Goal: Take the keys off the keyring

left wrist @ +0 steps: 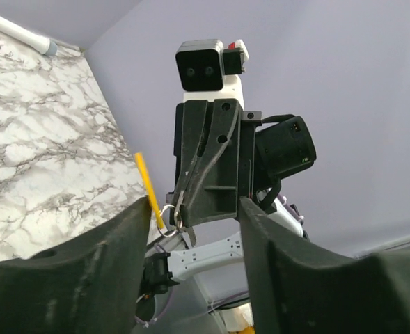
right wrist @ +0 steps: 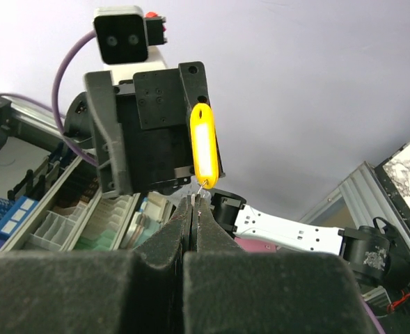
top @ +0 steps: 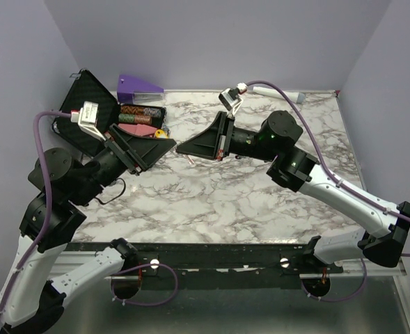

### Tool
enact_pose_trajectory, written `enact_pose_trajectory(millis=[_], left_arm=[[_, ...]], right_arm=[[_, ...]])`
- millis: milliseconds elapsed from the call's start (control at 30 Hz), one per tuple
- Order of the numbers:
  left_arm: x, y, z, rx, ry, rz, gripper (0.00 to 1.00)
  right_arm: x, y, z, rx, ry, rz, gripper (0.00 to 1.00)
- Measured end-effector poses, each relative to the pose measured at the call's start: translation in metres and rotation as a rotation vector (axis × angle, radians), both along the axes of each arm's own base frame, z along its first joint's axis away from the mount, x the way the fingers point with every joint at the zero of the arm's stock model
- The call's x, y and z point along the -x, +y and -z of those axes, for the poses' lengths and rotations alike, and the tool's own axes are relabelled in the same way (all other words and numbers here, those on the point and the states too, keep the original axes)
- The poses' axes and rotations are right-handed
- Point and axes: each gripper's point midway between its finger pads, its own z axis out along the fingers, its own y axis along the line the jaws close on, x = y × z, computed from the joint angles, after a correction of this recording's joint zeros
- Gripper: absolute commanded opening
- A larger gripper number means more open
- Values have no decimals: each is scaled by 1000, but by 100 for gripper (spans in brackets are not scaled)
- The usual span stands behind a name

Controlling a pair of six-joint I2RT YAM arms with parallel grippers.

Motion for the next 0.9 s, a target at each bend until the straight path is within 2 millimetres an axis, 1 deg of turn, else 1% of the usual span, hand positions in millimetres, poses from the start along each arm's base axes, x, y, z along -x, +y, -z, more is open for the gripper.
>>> enact_pose_trajectory(millis=[133, 267, 367, 433, 500, 633, 700, 800, 900], left_arm=[[4, 4, -1, -11, -19, -2, 79], [8, 7, 1, -24, -24, -3, 85], [8, 8, 2, -29, -27, -6, 88], [9, 9, 3, -38, -26, -9, 96], [10, 10, 5, -51, -26, -10, 98], [16, 17, 4, -104, -52, -15, 99], [21, 22, -2, -135, -85, -19, 99], [31, 33, -13, -204, -163, -28, 99], [39, 41, -20, -268, -236, -26, 99]], right_arm=[[-2, 1, 5, 17, 7, 8, 1], [-2, 1, 7, 24, 4, 10, 1], [-2, 1, 8, 28, 5, 9, 1], [-2, 1, 8, 28, 0, 10, 1], [-2, 1, 9, 33, -1, 9, 1], [2, 1, 16, 68, -13, -9, 1], [5, 0, 18, 91, -24, -24, 1], [12, -3, 15, 113, -49, -52, 1], [23, -7, 11, 120, -77, -104, 1]])
